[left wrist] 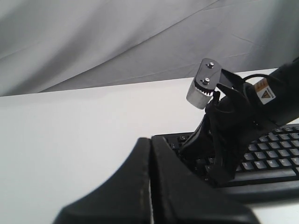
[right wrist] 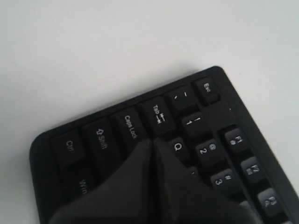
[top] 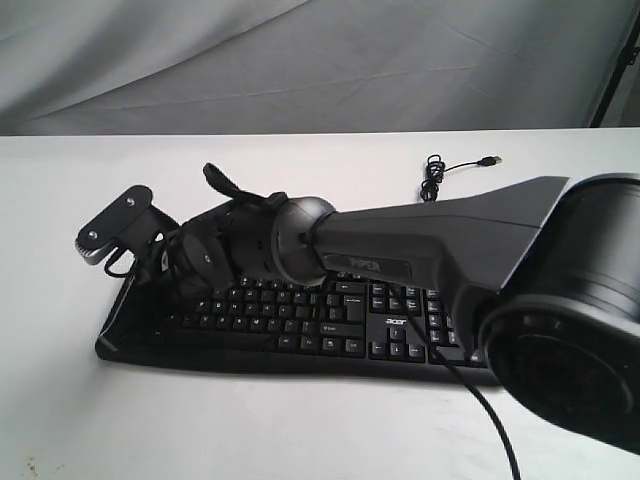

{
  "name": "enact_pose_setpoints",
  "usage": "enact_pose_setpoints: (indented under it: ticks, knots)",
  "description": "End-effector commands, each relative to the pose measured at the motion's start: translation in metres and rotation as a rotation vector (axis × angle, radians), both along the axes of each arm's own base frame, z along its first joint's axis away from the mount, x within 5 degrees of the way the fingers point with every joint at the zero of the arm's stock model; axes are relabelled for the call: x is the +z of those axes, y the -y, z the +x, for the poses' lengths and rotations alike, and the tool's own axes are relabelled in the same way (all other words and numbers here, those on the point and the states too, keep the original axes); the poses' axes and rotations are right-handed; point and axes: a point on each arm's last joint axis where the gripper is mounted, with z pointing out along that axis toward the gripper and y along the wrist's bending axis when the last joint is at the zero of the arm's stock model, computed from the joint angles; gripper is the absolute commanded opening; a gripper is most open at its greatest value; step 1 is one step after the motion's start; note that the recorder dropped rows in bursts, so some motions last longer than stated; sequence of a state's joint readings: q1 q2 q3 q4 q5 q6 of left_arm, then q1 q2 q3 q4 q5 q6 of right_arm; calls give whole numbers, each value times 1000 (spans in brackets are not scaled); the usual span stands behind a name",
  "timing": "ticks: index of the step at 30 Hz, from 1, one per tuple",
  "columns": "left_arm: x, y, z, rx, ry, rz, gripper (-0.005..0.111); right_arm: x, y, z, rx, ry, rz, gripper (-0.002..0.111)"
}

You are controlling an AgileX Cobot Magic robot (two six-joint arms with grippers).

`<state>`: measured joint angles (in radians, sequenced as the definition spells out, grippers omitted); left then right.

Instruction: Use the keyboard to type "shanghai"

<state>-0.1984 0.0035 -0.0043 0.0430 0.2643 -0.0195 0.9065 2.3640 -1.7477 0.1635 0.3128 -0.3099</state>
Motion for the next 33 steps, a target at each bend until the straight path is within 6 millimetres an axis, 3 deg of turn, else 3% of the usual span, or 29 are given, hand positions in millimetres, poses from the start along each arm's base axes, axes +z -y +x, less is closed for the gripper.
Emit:
enact_pose_setpoints:
  ticks: [1,2,4,5,7,9,29,33]
  knots:
    - [-1,0,0,-4,4,-3,0,41,14,-7,25,86,21,0]
    - [-1,0,0,-4,4,-3,0,43,22,-8,14,96,30,0]
    - [-1,0,0,-4,4,-3,0,37,53,-10,-38,82,21,0]
    - [-1,0,0,-4,4,-3,0,32,78,-6,-114,27,13,0]
    - [-1,0,0,-4,4,-3,0,22,104,1,-182,-12,-6,0]
    - [-1,0,0,-4,4,-3,0,20,111,6,-202,-15,-10,0]
    - [-1,0,0,-4,4,-3,0,8,114,-1,-195,-53,-50,0]
    - [-1,0,0,-4,4,-3,0,-3,113,1,-202,-50,-47,0]
